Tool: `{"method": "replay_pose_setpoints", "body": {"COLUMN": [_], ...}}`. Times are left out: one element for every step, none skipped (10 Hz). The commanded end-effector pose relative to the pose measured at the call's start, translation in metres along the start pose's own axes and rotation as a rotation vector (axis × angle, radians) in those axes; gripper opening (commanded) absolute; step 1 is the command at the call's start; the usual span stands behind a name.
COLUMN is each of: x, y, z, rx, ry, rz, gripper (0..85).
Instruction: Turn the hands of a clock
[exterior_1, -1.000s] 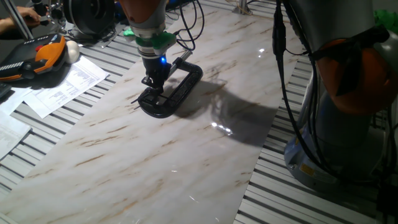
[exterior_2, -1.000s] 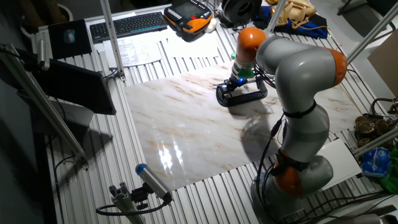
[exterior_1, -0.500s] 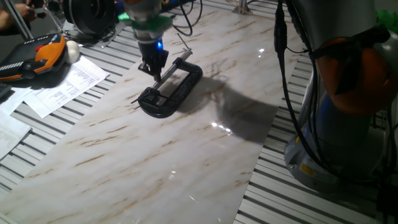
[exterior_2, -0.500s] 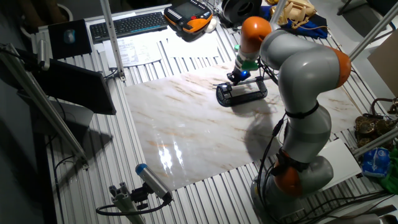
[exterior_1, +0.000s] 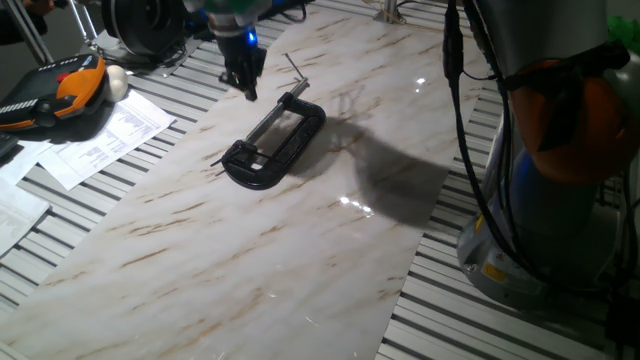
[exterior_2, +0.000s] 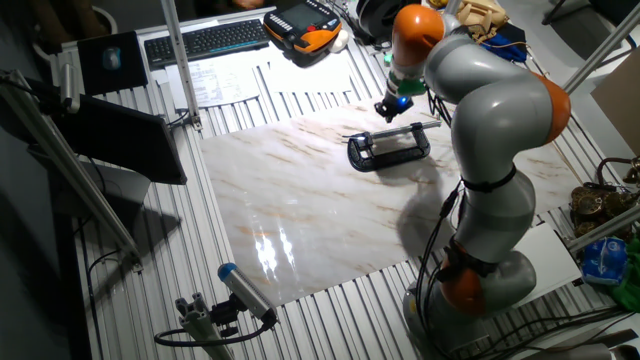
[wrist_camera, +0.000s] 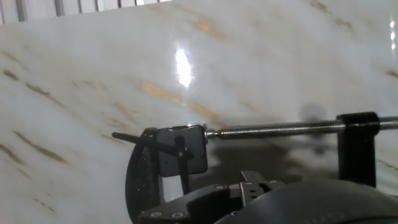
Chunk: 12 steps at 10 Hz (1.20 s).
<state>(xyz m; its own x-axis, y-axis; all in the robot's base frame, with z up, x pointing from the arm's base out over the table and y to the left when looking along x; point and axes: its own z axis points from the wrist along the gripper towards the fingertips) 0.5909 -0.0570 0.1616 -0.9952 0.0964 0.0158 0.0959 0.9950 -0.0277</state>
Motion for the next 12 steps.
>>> {"method": "replay_pose_setpoints", "body": {"x": [0.001, 0.004, 0.008, 0.012, 0.017, 0.021, 0.022, 0.023, 0.023, 0.024, 0.025, 0.026], "y": [0.001, 0.003, 0.007, 0.012, 0.016, 0.019, 0.022, 0.022, 0.021, 0.021, 0.023, 0.024], "z": [-0.039, -0.048, -0.056, -0.063, -0.068, -0.073, -0.077, -0.079, -0.08, -0.08, -0.081, -0.082], "rx": [0.001, -0.011, -0.014, -0.012, -0.01, -0.01, -0.005, 0.004, 0.01, 0.01, 0.011, 0.015], "ry": [-0.007, -0.007, -0.002, -0.002, -0.004, -0.005, -0.001, -0.002, -0.008, -0.009, -0.009, -0.007], "rz": [0.002, 0.011, 0.014, 0.021, 0.027, 0.027, 0.029, 0.02, 0.014, 0.008, 0.008, 0.008], "gripper": [0.0, 0.0, 0.0, 0.0, 0.0, 0.0, 0.0, 0.0, 0.0, 0.0, 0.0, 0.0]}}
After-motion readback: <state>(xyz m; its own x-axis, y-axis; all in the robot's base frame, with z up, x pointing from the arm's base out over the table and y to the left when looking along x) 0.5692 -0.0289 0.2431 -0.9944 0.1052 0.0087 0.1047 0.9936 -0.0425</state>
